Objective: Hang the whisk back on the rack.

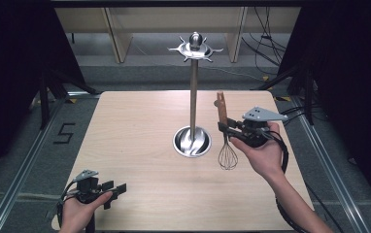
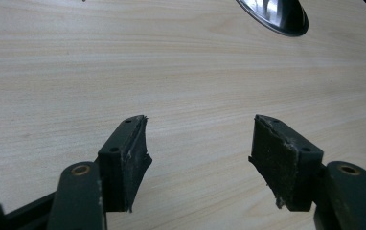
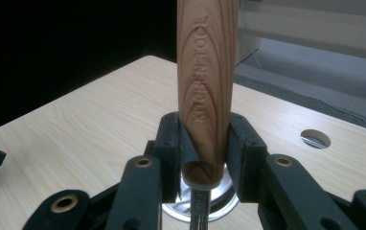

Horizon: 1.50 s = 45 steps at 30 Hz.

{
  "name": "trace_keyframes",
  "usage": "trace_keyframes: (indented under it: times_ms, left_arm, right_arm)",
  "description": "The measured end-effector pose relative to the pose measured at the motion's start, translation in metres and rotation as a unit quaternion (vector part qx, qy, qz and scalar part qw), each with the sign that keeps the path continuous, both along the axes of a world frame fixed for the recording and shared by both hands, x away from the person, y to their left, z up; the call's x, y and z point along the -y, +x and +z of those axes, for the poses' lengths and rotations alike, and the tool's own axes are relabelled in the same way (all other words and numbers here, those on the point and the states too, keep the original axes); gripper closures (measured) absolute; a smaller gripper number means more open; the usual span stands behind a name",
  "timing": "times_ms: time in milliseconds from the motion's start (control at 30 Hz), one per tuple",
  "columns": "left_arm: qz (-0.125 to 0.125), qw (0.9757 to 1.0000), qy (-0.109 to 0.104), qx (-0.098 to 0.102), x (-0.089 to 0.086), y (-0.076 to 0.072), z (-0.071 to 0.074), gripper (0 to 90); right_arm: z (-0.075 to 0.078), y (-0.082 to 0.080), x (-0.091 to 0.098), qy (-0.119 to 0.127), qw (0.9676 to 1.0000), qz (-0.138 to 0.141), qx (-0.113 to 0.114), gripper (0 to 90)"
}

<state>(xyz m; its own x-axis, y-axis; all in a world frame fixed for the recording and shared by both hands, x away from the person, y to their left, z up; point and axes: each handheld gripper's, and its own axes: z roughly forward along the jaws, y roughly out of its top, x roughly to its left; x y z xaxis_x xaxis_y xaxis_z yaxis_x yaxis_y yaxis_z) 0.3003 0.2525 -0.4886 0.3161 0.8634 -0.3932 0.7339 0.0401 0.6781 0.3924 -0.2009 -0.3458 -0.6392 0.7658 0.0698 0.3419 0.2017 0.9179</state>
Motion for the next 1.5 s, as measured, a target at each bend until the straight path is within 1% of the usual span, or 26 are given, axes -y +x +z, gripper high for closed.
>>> trace_keyframes:
  times_ms: [67, 167, 367, 400, 500, 533, 600, 633, 667, 700, 733, 767, 833, 867, 900, 967, 1000, 1033, 1100, 1133, 1267, 1300, 1333, 1433, 1467, 1500]
  left_arm:
    - [0.003, 1.0000, 0.001, 0.000, 0.001, 0.000, 0.000, 36.3]
    - [0.003, 1.0000, 0.000, -0.001, 0.001, 0.000, 0.000, 36.3]
    - [0.003, 1.0000, 0.002, 0.001, 0.000, 0.000, 0.000, 36.4]
    - [0.003, 1.0000, 0.002, 0.001, 0.000, 0.000, 0.000, 36.3]
    - [0.004, 1.0000, 0.001, 0.001, 0.001, 0.000, 0.000, 36.3]
    - [0.004, 1.0000, 0.001, 0.000, 0.001, 0.000, 0.000, 36.3]
    - [0.003, 1.0000, 0.002, 0.000, 0.001, 0.000, 0.000, 36.3]
    - [0.003, 1.0000, 0.002, 0.001, 0.000, 0.000, 0.000, 36.3]
    - [0.003, 1.0000, -0.001, 0.002, 0.001, 0.000, 0.000, 36.3]
    - [0.003, 1.0000, -0.001, 0.002, 0.001, 0.000, 0.000, 36.3]
    - [0.003, 1.0000, -0.002, 0.001, 0.001, 0.000, 0.000, 36.4]
    - [0.003, 1.0000, -0.002, 0.001, 0.001, 0.000, 0.000, 36.3]
    - [0.002, 1.0000, -0.002, 0.002, 0.001, 0.000, 0.000, 36.3]
    - [0.002, 1.0000, -0.002, 0.002, 0.000, 0.000, 0.000, 36.4]
    - [0.002, 1.0000, -0.002, 0.002, 0.000, 0.000, 0.000, 36.4]
    - [0.002, 1.0000, -0.003, 0.001, 0.000, 0.000, 0.000, 36.4]
    - [0.002, 1.0000, -0.002, 0.003, 0.000, 0.000, 0.000, 36.4]
    - [0.002, 1.0000, -0.003, 0.003, 0.001, 0.000, 0.000, 36.4]
    - [0.002, 1.0000, -0.004, 0.003, 0.001, 0.000, 0.001, 36.4]
    - [0.002, 1.0000, -0.003, 0.003, 0.001, 0.000, 0.001, 36.4]
    - [0.001, 1.0000, -0.004, 0.005, 0.002, 0.000, 0.000, 36.4]
    - [0.002, 1.0000, -0.004, 0.005, 0.002, 0.000, 0.001, 36.4]
    - [0.002, 1.0000, -0.005, 0.005, 0.002, 0.000, 0.001, 36.4]
    - [0.001, 1.0000, -0.004, 0.006, 0.002, 0.000, 0.001, 36.4]
    - [0.001, 1.0000, -0.004, 0.006, 0.002, 0.000, 0.001, 36.4]
    - [0.001, 1.0000, -0.004, 0.006, 0.002, 0.000, 0.001, 36.4]
  right_arm:
    - [0.002, 0.002, 0.000, -0.002, 1.0000, 0.005, 0.008, 69.9]
    - [0.005, 0.002, -0.001, 0.003, 1.0000, 0.001, 0.006, 69.9]
    - [0.010, 0.005, -0.002, 0.004, 0.9998, 0.001, 0.019, 69.8]
    - [0.011, 0.005, -0.003, 0.008, 0.9999, -0.004, 0.009, 69.8]
    - [0.013, 0.006, -0.003, 0.009, 0.9998, -0.003, 0.019, 69.8]
    - [0.013, 0.006, -0.004, 0.017, 0.9998, -0.004, 0.013, 69.8]
    - [0.014, 0.007, -0.002, 0.006, 0.9997, -0.001, 0.021, 69.8]
    - [0.015, 0.006, -0.004, 0.016, 0.9998, -0.005, 0.005, 69.8]
    - [0.016, 0.007, -0.003, 0.017, 0.9998, -0.002, 0.013, 69.9]
    - [0.017, 0.007, -0.002, 0.007, 0.9997, -0.002, 0.022, 69.8]
    - [0.018, 0.006, -0.004, 0.020, 0.9997, -0.004, 0.010, 69.8]
    - [0.019, 0.007, -0.003, 0.016, 0.9998, 0.004, 0.013, 69.8]
    - [0.021, 0.008, -0.003, 0.014, 0.9997, 0.000, 0.021, 69.8]
    - [0.022, 0.007, -0.004, 0.021, 0.9997, -0.002, 0.011, 69.8]
    - [0.022, 0.009, -0.003, 0.018, 0.9997, 0.004, 0.016, 69.8]
    - [0.024, 0.009, -0.004, 0.022, 0.9996, -0.001, 0.019, 69.8]
    - [0.025, 0.010, -0.004, 0.015, 0.9996, 0.002, 0.024, 69.8]
    - [0.026, 0.009, -0.005, 0.024, 0.9996, 0.000, 0.012, 69.8]
    - [0.028, 0.011, -0.005, 0.017, 0.9995, 0.003, 0.027, 69.8]
    - [0.028, 0.010, -0.006, 0.023, 0.9995, 0.000, 0.019, 69.8]
    - [0.031, 0.012, -0.007, 0.027, 0.9994, 0.001, 0.023, 69.8]
    - [0.032, 0.011, -0.007, 0.032, 0.9994, 0.000, 0.011, 69.8]
    - [0.032, 0.011, -0.007, 0.028, 0.9994, -0.004, 0.022, 69.8]
    - [0.034, 0.012, -0.007, 0.028, 0.9994, -0.002, 0.023, 69.8]
    - [0.035, 0.011, -0.009, 0.034, 0.9993, -0.007, 0.010, 69.8]
    - [0.035, 0.011, -0.009, 0.034, 0.9993, -0.007, 0.010, 69.8]
